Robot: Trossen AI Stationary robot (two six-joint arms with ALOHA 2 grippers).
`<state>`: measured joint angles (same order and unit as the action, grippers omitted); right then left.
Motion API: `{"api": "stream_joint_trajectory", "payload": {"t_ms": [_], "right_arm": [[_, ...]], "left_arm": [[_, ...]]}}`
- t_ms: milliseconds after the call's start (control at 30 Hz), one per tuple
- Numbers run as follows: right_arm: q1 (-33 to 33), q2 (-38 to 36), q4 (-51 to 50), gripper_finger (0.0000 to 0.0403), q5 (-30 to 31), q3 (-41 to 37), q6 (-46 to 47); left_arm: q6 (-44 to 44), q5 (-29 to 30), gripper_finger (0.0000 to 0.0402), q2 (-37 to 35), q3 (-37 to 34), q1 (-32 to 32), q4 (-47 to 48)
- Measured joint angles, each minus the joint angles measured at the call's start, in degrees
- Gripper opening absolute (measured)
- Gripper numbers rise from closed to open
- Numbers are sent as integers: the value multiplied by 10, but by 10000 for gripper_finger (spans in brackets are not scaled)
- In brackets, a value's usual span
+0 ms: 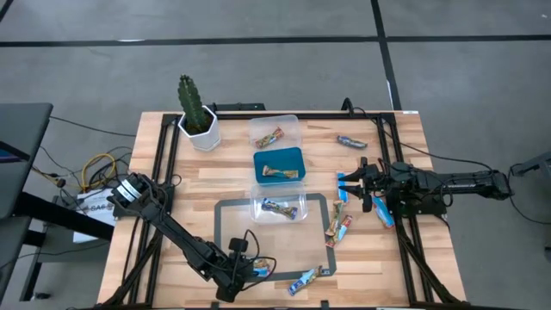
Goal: Pick and place Granola Bars by type
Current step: Put the red granola bar into the top transparent bin
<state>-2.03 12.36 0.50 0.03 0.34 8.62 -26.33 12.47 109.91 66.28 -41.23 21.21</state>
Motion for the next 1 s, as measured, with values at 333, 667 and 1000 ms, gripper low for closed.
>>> {"api": "stream_joint_trajectory", "payload": {"t_ms": [333, 667, 1000], "right_arm": [[0, 0, 0, 133, 0, 0, 0], [0, 0, 0, 133, 0, 0, 0], [0, 0, 0, 133, 0, 0, 0]], "left_arm": [[0, -2, 48, 0, -1, 0, -23], [9, -4, 46, -33, -1, -1, -112], [87, 80, 46, -134, -1, 37, -158]]}}
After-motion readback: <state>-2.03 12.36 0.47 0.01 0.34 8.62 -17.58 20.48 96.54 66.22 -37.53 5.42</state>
